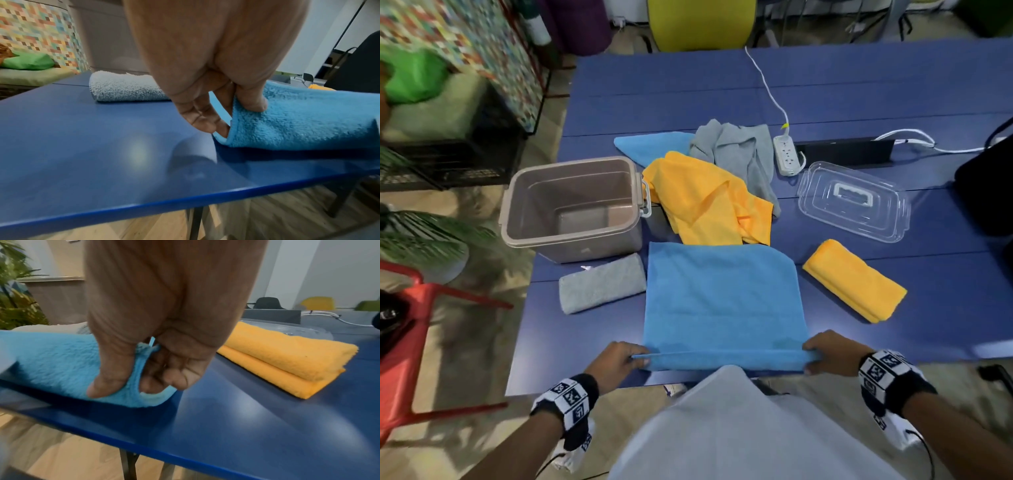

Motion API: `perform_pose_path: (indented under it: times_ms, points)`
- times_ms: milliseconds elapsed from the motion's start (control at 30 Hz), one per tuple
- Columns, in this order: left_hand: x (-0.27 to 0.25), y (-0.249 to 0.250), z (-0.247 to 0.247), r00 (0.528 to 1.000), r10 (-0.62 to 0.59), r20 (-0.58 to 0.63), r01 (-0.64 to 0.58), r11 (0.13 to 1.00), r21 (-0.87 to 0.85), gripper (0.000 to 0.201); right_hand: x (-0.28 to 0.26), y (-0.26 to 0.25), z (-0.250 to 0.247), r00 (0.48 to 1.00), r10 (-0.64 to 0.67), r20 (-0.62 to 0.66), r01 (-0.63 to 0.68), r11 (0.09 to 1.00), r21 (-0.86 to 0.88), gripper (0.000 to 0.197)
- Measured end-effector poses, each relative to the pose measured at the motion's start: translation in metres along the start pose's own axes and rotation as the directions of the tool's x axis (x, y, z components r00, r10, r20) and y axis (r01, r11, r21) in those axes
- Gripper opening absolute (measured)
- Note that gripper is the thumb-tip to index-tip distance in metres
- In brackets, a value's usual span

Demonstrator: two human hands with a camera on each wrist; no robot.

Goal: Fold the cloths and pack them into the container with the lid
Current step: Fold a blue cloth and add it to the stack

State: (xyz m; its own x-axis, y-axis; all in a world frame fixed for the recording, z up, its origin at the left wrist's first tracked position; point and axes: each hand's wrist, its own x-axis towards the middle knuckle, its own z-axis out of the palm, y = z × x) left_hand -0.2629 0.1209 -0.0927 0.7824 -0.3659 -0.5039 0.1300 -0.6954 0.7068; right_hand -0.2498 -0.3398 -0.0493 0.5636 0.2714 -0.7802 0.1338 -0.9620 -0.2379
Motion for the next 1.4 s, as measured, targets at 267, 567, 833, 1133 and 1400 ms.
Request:
perform_pose_path:
  times_ms: [267,567,833,1133,1400]
  points:
    - [0.021,0.017,-0.025,0.99,-0.004,0.142,0.021,0.992,-0.121,0.036,0.003,0.011,-0.027,0.986,-0.009,0.166,-0.015,0.99,0.14,0.017]
    - [0.099,0.06,-0.069,0.968,-0.081,-0.237,0.102,0.992,0.077,0.017,0.047,0.016,-0.079,0.951,0.072,-0.302,0.023,0.954,0.299,0.022]
    - [0.169,0.066,-0.085,0.952,0.002,-0.305,0.138,0.889,0.437,0.015,0.099,0.014,-0.12,0.912,0.023,-0.41,-0.018,1.0,0.017,0.026]
    - [0.176,0.068,-0.09,0.956,-0.012,-0.293,0.153,0.873,0.463,0.01,0.134,0.004,-0.152,0.982,-0.141,-0.125,0.159,0.977,0.142,0.061]
    - [0.169,0.065,-0.1,0.959,0.002,-0.284,0.111,0.918,0.381,0.017,0.133,0.021,-0.161,0.987,-0.079,-0.137,0.105,0.974,0.199,0.018]
